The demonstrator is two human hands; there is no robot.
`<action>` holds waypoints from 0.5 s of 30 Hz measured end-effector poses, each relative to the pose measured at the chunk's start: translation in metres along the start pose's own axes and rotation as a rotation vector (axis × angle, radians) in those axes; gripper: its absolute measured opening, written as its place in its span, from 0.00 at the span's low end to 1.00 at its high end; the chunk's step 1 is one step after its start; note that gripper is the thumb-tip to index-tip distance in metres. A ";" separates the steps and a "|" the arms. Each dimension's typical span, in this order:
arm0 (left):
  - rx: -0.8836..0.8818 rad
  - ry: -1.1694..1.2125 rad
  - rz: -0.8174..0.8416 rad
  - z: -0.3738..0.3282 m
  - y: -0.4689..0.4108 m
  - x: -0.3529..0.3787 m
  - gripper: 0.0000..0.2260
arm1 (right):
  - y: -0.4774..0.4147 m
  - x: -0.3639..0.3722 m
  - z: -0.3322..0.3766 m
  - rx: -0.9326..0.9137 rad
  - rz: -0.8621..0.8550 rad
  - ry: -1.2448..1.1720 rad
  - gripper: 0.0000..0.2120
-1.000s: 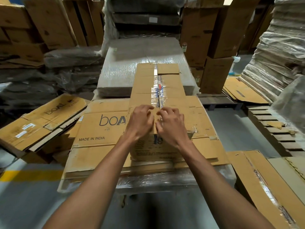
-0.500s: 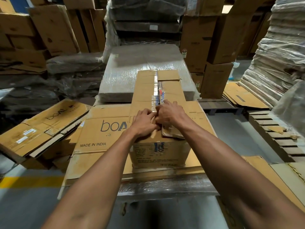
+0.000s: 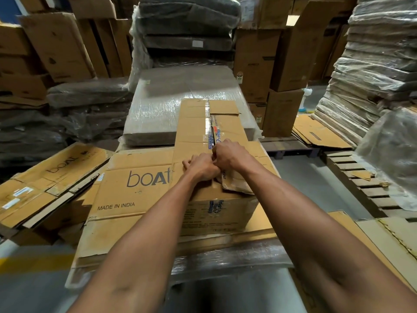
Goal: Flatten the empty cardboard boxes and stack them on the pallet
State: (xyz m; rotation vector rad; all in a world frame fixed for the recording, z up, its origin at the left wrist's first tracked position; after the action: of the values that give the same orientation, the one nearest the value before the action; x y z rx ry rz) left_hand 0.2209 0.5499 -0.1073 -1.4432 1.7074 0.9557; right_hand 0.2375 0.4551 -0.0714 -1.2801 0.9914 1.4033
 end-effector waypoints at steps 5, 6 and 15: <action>-0.060 0.143 -0.205 0.007 0.006 -0.006 0.03 | -0.004 -0.016 -0.005 -0.046 0.039 -0.087 0.09; -0.054 0.174 -0.245 0.007 0.007 -0.009 0.02 | -0.005 -0.022 -0.009 -0.050 0.054 -0.104 0.10; 0.256 0.096 -0.657 -0.026 0.081 -0.039 0.18 | -0.008 -0.056 -0.063 -0.023 0.170 -0.466 0.09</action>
State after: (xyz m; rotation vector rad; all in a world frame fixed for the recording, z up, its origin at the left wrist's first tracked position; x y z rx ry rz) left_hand 0.1446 0.5542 -0.0525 -1.7228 1.2193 0.3048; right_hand 0.2579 0.3883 -0.0227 -0.8378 0.7743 1.7465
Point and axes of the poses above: each hand's wrist, its own y-axis away from the middle knuckle, its own x-axis out of the palm, z = x × y, the point moved 4 cm from there along -y, towards the middle knuckle, and after that the axes turned 5 degrees about x, right-handed, at the moved point
